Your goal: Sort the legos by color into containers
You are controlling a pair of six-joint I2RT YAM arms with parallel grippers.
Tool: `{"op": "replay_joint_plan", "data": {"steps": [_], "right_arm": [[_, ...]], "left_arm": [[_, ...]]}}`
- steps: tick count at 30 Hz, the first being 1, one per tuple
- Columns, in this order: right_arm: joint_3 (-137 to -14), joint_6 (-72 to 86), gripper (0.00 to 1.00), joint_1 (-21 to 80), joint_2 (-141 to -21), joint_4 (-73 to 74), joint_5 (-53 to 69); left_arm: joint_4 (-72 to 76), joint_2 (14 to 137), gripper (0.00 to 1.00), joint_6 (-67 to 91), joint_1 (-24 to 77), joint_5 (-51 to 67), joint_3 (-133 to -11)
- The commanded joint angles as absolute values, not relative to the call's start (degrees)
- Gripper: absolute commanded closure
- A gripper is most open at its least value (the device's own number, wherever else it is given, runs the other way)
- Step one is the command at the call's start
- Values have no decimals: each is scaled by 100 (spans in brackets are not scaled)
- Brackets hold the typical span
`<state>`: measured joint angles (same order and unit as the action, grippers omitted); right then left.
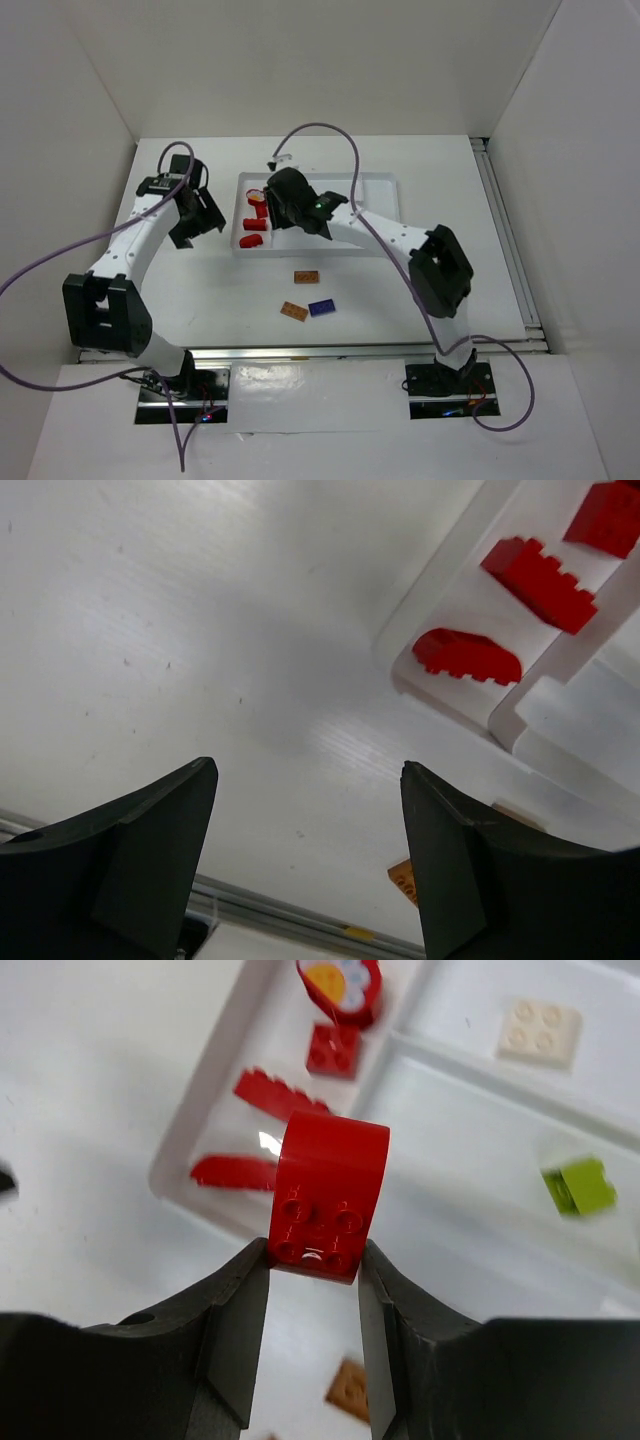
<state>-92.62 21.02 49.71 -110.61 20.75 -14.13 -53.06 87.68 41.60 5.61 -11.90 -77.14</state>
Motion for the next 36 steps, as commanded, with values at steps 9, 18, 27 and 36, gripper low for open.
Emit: {"op": "replay_joint_plan", "data": {"steps": [9, 18, 27, 36], "right_arm": [[-12425, 1600, 43, 4553, -13568, 1353, -396], [-11492, 1634, 30, 4430, -12650, 1143, -458], [-8001, 2003, 42, 3886, -9706, 791, -835], [-5468, 2636, 42, 3639, -7465, 2038, -1537]], "left_arm": [[-5124, 7585, 17, 4904, 562, -193, -6231], [-4878, 7471, 17, 4510, 676, -272, -6284], [-4790, 8261, 19, 3754, 1580, -553, -6986], [-4061, 9421, 24, 2735, 3680, 175, -7338]]}}
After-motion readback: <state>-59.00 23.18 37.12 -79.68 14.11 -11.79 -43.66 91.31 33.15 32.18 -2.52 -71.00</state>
